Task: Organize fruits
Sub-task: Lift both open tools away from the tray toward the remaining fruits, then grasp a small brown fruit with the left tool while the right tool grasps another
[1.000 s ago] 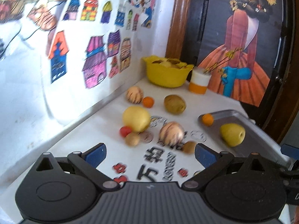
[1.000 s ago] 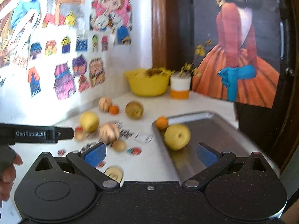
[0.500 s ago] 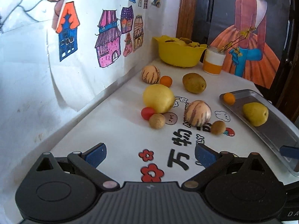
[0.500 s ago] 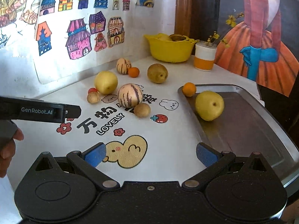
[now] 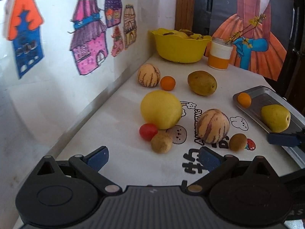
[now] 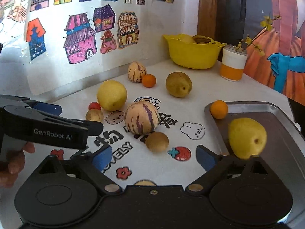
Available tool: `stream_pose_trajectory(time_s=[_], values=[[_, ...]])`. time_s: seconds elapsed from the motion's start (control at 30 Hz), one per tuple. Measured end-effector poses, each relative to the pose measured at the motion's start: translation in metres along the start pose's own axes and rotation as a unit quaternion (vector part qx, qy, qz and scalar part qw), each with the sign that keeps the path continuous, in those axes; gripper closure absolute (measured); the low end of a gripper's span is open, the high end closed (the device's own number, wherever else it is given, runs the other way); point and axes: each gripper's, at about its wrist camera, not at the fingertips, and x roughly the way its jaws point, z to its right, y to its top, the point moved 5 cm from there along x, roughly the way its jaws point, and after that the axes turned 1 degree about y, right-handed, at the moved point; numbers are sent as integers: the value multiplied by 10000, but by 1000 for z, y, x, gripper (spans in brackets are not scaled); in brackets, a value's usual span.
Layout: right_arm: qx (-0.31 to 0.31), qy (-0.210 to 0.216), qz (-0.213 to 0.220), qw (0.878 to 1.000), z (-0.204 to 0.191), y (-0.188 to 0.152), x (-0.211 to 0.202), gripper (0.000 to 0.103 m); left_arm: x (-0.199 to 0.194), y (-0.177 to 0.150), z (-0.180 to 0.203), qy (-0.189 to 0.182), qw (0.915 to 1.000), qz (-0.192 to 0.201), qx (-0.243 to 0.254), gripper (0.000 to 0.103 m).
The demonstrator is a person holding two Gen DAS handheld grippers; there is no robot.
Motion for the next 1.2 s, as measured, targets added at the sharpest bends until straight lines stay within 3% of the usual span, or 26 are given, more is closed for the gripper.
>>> stream_pose_trajectory(time_s=[0.23, 0.4, 0.6, 0.77, 0.87, 1.2], values=[[34, 83, -32, 10000, -1, 2, 15, 22, 11, 2, 4, -176, 9998, -42, 15, 13], [74, 113, -57, 9999, -1, 2, 21, 40, 14, 3, 8, -218, 9997, -7, 81, 25], [77, 136, -20, 9999, -5, 2, 23, 56, 14, 2, 10, -204, 9997, 40, 129, 48], [49, 179, -10, 9998, -8, 2, 22, 65, 15, 3, 9, -171, 9998, 48, 114, 73], [71, 194, 2, 9998, -7, 1, 21, 71, 13, 2, 8, -225, 9997, 23, 75, 74], [230, 271, 90, 9993, -2, -5, 5, 71, -1, -2, 30, -431, 9990, -38, 127, 75]])
